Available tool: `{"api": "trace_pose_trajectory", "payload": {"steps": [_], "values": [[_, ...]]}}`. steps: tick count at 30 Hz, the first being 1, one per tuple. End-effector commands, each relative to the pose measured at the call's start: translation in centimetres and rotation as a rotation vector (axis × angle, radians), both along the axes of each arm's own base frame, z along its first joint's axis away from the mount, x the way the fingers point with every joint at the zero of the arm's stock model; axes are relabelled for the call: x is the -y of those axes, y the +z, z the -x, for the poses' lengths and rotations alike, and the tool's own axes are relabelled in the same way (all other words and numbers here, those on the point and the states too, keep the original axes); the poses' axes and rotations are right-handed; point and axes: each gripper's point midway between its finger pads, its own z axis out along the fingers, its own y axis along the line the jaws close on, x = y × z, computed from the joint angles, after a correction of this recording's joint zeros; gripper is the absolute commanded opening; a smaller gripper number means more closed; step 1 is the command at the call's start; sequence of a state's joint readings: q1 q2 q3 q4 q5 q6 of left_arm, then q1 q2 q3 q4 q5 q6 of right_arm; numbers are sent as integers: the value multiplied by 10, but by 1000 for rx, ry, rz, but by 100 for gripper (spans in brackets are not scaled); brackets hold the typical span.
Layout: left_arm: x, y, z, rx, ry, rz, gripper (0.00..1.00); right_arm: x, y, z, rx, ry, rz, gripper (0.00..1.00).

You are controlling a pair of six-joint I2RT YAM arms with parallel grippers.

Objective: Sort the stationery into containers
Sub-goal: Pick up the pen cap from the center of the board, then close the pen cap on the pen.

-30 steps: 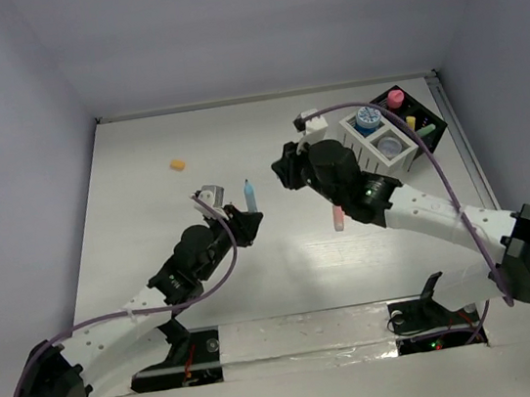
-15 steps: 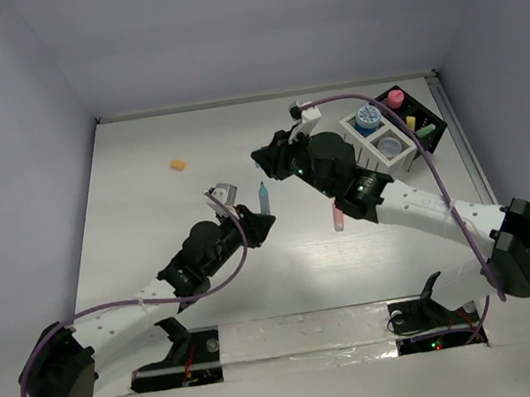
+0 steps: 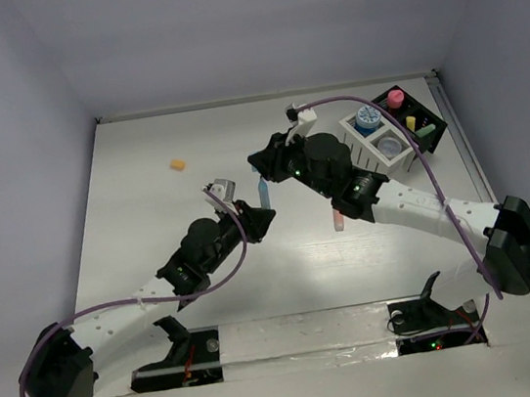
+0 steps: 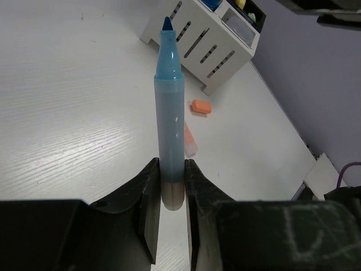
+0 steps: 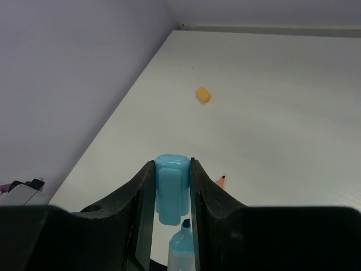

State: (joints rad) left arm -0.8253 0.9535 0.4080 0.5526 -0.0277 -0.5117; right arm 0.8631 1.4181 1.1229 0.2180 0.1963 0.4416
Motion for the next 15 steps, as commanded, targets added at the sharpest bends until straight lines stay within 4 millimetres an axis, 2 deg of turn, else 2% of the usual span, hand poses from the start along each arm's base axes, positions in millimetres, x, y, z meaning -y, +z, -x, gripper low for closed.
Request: {"api": "trace_pose_trajectory", "payload": {"steps": [1,15], "values": [[4,40,-6,85,11,58,0,-1,22,-2,43,0,-67,0],[-4,52,-12,115,59,37,0,1,16,1,30,4,-64,0]]}}
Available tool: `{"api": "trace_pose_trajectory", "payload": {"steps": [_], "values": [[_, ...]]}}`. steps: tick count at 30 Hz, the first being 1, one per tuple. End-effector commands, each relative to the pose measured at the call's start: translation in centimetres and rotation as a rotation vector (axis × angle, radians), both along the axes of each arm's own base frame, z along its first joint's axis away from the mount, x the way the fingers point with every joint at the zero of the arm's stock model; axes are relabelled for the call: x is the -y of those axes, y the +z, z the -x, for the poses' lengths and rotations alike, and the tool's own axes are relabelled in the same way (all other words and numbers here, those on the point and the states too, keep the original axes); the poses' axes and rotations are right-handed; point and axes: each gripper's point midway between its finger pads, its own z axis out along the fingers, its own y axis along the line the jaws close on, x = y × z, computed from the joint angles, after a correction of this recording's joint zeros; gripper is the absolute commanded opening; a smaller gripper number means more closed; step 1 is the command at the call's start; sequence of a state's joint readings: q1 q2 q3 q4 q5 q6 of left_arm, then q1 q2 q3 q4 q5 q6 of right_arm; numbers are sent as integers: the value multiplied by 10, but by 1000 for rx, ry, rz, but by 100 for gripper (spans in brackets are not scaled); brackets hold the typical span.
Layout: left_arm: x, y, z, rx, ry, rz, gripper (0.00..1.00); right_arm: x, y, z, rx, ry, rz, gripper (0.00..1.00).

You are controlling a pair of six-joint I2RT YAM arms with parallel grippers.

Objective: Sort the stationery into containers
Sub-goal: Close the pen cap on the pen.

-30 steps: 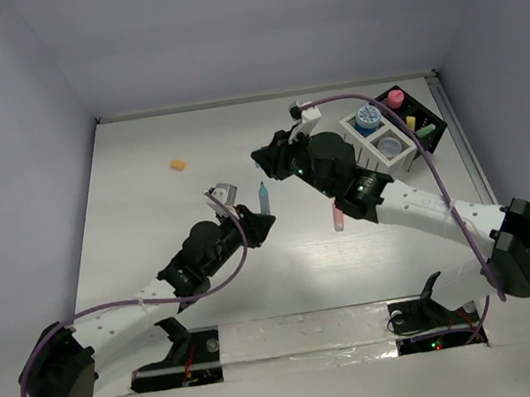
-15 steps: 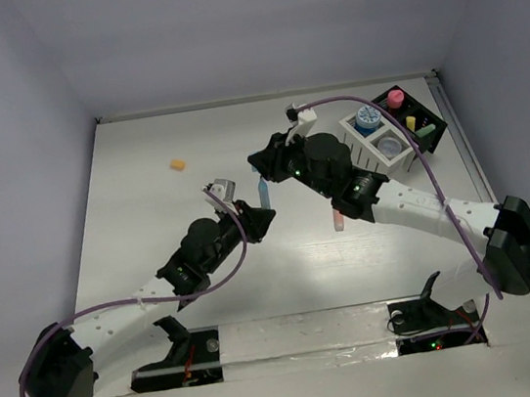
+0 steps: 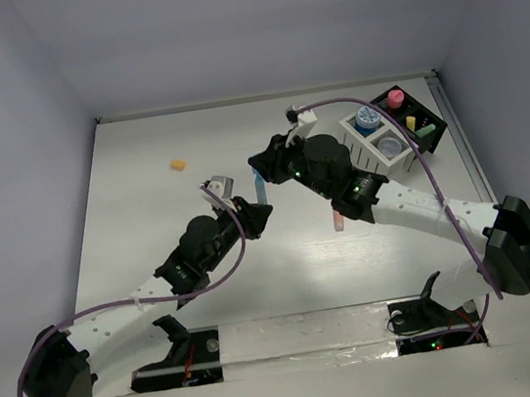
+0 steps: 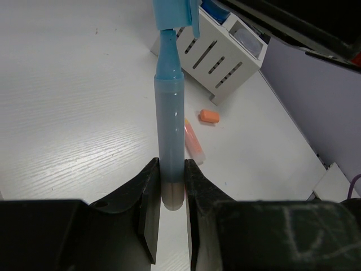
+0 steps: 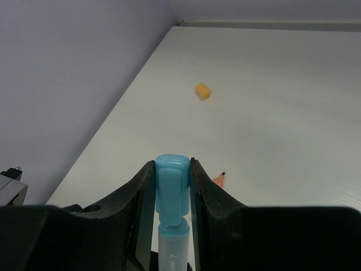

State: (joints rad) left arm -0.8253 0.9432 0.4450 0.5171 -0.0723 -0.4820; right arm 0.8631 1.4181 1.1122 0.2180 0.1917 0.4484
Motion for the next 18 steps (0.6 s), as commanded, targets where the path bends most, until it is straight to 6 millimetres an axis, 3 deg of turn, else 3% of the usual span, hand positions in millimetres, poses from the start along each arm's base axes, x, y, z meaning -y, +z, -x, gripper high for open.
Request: {"api": "trace_pose_trajectory", "payload": {"steps": [1,18], "values": [[0,40,-5,85,18,52,0,1,21,0,41,1,-68,0],[-2,62,-8,137,33,63,0,-9,8,7,9,62,-88,0]]}}
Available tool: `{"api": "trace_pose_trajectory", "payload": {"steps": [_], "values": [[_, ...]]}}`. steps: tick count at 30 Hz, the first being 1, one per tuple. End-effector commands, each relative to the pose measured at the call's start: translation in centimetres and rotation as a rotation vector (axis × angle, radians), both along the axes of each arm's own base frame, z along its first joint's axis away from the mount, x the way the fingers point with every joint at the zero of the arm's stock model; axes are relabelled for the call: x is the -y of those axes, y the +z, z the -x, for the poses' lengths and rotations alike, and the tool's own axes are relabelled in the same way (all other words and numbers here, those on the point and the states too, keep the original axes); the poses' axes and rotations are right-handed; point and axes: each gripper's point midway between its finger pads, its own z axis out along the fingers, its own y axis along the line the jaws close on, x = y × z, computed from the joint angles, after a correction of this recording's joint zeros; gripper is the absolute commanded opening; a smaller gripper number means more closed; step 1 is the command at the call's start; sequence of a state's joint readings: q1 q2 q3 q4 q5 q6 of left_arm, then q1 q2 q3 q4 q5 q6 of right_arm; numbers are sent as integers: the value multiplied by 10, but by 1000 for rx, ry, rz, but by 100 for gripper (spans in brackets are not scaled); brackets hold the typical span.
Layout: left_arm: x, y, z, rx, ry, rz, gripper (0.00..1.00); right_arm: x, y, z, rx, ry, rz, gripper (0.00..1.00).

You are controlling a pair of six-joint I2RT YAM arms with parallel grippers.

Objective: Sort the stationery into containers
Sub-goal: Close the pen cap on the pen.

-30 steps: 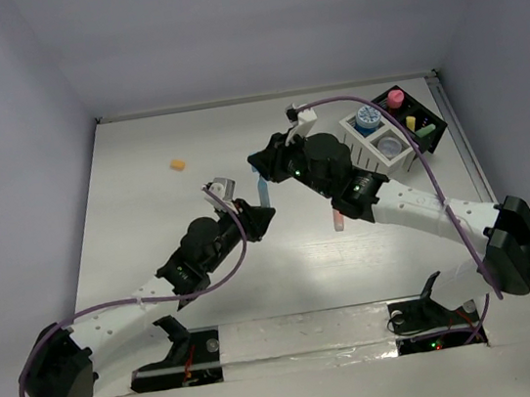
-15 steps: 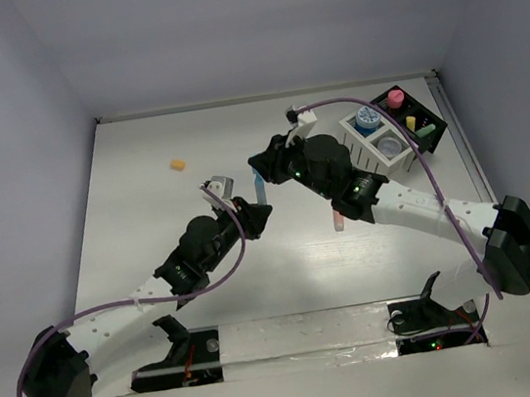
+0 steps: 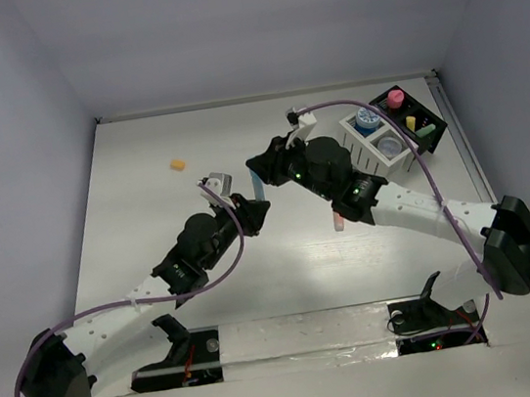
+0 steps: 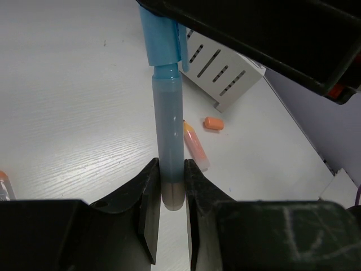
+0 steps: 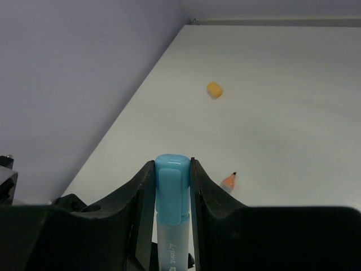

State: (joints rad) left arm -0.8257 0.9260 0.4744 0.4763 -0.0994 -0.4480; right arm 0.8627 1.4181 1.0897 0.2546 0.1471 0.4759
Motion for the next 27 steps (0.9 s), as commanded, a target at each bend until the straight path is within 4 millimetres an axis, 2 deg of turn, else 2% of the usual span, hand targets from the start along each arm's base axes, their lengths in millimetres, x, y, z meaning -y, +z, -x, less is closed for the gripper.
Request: {"api": "trace_pose_trajectory", "payload": {"steps": [1,9,13,16,17,19,20,23,27], "values": [[2,54,-4,115,9,84,0,-3,9,1,18,20,-53,0],[-2,64,-8,133,37,97,0,1,6,5,17,21,-70,0],[-3,71,-12,141,60,99,0,0,-4,12,-2,50,-76,0],[-4,80,-16,155,77,97,0,-3,-4,26,-4,86,-81,0],[-4,86,-16,165,81,104,0,-4,-12,34,-16,102,-73,0],[-4,94,-17,181,80,113,0,-3,-12,43,-23,118,-93,0],[-4,102,-17,193,79,127,0,0,-22,47,-39,122,-85,0],[-2,118,-18,215,78,151,0,-1,-29,60,-59,148,-96,0],[2,133,-20,237,70,169,0,-1,-49,75,-87,182,-80,0]]}}
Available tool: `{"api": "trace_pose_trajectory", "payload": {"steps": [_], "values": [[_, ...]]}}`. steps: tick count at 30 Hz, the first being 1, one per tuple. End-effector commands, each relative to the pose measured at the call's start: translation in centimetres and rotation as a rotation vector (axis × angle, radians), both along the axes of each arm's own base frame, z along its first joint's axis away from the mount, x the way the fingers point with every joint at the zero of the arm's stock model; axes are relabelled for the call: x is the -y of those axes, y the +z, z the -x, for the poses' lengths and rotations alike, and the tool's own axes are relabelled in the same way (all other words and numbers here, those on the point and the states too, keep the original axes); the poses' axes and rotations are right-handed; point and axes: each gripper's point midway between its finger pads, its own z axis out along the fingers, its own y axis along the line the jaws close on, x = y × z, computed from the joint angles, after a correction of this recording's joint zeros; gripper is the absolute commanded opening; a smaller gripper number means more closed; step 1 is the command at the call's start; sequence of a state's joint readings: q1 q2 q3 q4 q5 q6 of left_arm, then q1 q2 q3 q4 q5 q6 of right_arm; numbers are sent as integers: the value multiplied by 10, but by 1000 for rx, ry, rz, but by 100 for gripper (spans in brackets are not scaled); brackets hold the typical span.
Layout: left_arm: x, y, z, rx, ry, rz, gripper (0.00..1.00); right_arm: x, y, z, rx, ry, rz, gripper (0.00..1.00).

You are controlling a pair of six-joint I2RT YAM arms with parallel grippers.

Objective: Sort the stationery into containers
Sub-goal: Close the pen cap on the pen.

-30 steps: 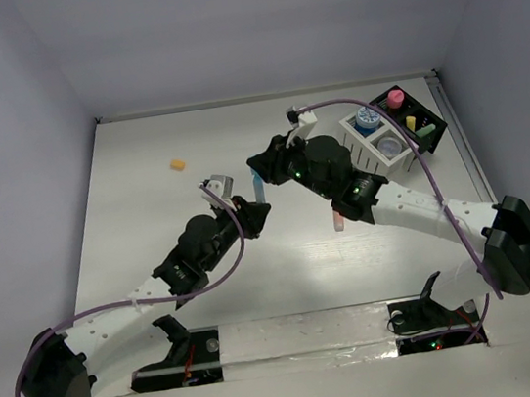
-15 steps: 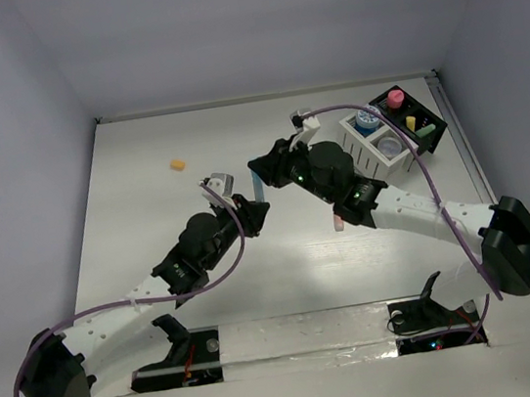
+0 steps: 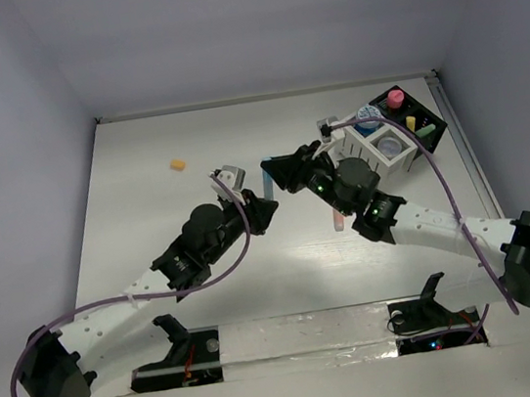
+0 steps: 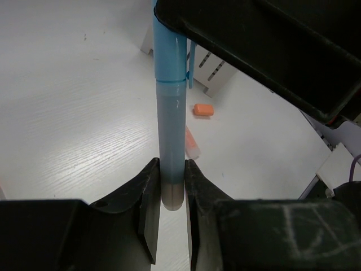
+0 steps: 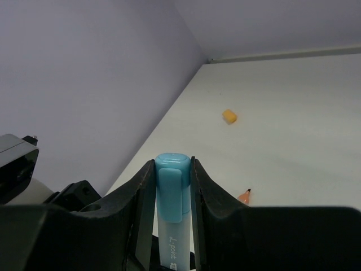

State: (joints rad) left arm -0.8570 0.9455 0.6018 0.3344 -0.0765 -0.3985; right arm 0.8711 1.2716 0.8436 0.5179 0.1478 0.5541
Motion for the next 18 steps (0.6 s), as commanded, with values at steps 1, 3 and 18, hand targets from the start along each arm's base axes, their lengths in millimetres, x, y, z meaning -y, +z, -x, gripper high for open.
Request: {"api": "trace_pose_trajectory", "payload": {"steps": [1,3,18], "values": [[-10,114,-26,228,118,237,0,-23,-63,48,-131,186,119,0],[-10,119,-27,242,119,234,0,-23,-72,55,-150,204,145,0],[-19,176,-21,330,121,240,0,0,-192,122,-416,358,284,0]]}}
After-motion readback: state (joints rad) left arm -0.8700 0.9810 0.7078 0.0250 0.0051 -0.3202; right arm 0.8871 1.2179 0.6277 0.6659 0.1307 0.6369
